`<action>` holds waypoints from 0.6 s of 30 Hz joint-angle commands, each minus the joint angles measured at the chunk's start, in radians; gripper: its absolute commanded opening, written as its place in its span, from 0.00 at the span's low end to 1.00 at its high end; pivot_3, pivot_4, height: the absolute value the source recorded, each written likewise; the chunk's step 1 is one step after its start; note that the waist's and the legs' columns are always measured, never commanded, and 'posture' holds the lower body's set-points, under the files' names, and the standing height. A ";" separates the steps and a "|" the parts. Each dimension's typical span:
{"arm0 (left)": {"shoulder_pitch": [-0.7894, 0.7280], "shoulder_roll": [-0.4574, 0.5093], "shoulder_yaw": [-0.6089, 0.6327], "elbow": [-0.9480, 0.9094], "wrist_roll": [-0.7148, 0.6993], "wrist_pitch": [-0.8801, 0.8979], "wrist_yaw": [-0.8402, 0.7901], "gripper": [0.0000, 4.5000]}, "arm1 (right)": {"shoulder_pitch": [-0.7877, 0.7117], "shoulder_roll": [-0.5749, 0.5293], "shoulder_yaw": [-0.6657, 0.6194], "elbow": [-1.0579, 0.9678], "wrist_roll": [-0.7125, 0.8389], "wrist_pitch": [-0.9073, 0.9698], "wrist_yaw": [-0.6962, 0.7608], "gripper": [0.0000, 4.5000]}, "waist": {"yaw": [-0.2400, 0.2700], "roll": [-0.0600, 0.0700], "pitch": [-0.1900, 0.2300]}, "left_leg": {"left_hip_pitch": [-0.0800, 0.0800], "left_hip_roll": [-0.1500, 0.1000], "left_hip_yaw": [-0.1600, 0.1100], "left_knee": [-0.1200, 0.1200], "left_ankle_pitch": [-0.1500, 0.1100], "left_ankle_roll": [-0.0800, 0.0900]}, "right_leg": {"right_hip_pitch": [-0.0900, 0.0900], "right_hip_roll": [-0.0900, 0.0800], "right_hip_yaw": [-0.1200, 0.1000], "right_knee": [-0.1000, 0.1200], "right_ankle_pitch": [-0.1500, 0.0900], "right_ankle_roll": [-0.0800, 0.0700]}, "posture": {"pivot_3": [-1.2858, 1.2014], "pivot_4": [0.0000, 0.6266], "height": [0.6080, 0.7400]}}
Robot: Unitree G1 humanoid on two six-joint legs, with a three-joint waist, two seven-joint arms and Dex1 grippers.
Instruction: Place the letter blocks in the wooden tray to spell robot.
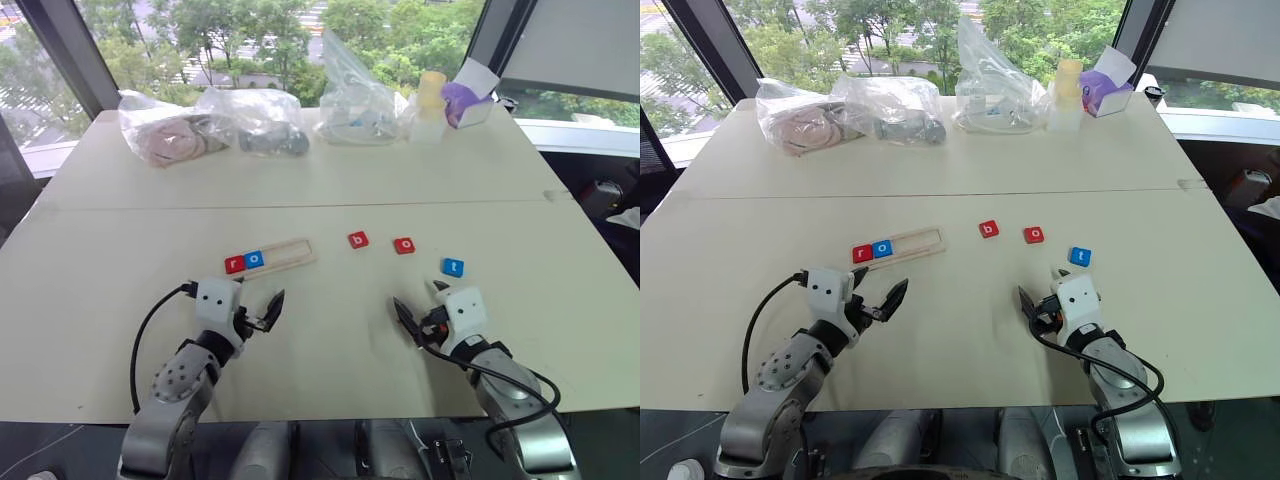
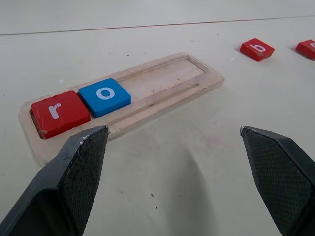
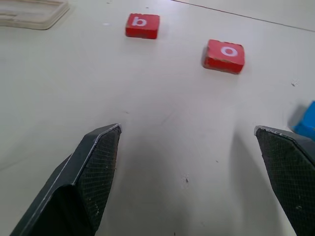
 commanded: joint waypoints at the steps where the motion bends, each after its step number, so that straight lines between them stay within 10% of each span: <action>1: -0.042 0.021 0.014 -0.027 -0.023 0.015 -0.017 1.00 | -0.027 -0.013 -0.005 -0.019 0.007 -0.013 0.020 0.98 | 0.000 0.000 0.000 | 0.000 0.000 0.000 0.000 0.000 0.000 | 0.000 0.000 0.000 0.000 0.000 0.000 | 0.52 0.24 1.00; 10: -0.297 0.340 0.121 0.131 -0.183 0.052 -0.387 1.00 | -0.265 -0.223 0.001 -0.066 0.215 0.191 0.344 0.98 | -0.006 0.003 0.005 | 0.000 0.000 0.001 0.002 0.001 0.000 | -0.001 0.001 0.000 0.004 0.001 -0.001 | 0.52 0.24 1.00; 18: -0.616 0.601 0.012 0.705 -0.117 -0.216 -0.927 1.00 | -0.550 -0.402 0.087 0.029 0.265 0.190 0.631 0.98 | -0.008 0.003 0.010 | -0.001 0.000 0.001 0.001 0.001 0.000 | -0.003 0.001 -0.001 0.003 0.001 0.000 | 0.52 0.24 1.00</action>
